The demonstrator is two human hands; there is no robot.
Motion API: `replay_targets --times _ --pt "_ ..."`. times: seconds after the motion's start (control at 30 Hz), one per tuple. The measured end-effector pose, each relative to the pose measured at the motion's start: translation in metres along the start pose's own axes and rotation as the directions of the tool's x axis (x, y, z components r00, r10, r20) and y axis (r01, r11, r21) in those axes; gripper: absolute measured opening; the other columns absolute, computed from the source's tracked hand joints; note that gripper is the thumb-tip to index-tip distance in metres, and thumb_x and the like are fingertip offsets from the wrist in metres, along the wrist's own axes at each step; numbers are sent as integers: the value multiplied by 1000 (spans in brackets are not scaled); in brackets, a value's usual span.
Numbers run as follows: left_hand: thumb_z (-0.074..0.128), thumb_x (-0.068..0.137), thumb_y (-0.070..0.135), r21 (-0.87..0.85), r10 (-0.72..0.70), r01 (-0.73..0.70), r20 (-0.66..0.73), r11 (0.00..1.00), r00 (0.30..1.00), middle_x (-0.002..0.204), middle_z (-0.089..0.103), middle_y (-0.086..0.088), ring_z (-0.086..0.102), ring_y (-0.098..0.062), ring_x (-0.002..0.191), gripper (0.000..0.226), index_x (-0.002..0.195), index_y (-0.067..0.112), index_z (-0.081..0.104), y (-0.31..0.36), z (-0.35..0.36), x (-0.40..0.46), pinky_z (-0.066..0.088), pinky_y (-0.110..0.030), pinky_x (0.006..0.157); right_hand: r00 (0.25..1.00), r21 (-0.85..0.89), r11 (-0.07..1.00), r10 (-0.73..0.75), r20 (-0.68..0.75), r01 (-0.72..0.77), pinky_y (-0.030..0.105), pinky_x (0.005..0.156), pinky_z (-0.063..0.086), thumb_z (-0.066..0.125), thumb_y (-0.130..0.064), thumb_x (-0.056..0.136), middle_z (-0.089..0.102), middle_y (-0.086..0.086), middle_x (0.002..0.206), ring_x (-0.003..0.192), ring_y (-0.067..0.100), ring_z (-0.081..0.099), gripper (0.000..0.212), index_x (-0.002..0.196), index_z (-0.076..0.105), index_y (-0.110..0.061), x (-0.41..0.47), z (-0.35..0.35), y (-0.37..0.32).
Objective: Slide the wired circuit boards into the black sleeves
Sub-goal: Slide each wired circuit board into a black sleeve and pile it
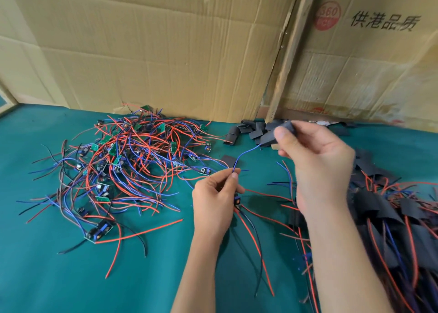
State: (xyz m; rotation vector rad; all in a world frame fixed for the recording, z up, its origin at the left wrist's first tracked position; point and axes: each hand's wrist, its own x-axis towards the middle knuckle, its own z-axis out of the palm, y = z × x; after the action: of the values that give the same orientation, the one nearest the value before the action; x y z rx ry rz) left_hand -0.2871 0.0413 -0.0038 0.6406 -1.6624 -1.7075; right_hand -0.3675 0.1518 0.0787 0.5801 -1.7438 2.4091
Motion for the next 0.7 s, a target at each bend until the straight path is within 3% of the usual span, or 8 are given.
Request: replay_targets --times 0.23,0.33,0.43,0.53,0.7 --pt "64 96 16 78 55 -56 15 995 998 61 68 6 49 -5 54 19 88 25 78 4 -1 -1 42 -21 57 981 -238 969 110 162 -70 30 68 56 89 -9 75 78 2 79 64 14 67 21 86 77 -23 -9 7 18" --pt "65 94 16 144 86 -92 50 985 995 58 66 12 41 -4 50 20 75 16 73 2 -3 -2 35 -21 51 961 -235 958 207 183 -161 25 65 54 87 -3 76 77 0 75 60 10 64 23 83 76 -23 -15 10 25" --pt "67 88 22 102 70 -79 84 992 994 63 70 7 47 -3 53 18 71 21 73 5 -3 -5 40 -17 53 959 -215 957 233 161 -196 20 59 51 85 -2 77 77 2 73 55 8 61 19 84 78 -18 -12 6 27" --pt "76 81 22 23 5 -8 112 1000 994 80 76 -2 57 -8 60 15 86 36 75 10 -2 -6 48 -22 60 967 -184 964 220 132 -194 20 54 47 83 1 78 73 9 67 50 11 53 20 78 79 -18 -10 0 27" --pt "89 67 17 -98 -22 45 222 994 975 91 72 3 65 -12 70 50 114 22 72 10 -7 -6 53 -22 67 983 -64 981 181 -30 -183 19 54 46 83 -1 79 69 -3 60 49 11 52 26 69 80 -25 -5 -2 23"
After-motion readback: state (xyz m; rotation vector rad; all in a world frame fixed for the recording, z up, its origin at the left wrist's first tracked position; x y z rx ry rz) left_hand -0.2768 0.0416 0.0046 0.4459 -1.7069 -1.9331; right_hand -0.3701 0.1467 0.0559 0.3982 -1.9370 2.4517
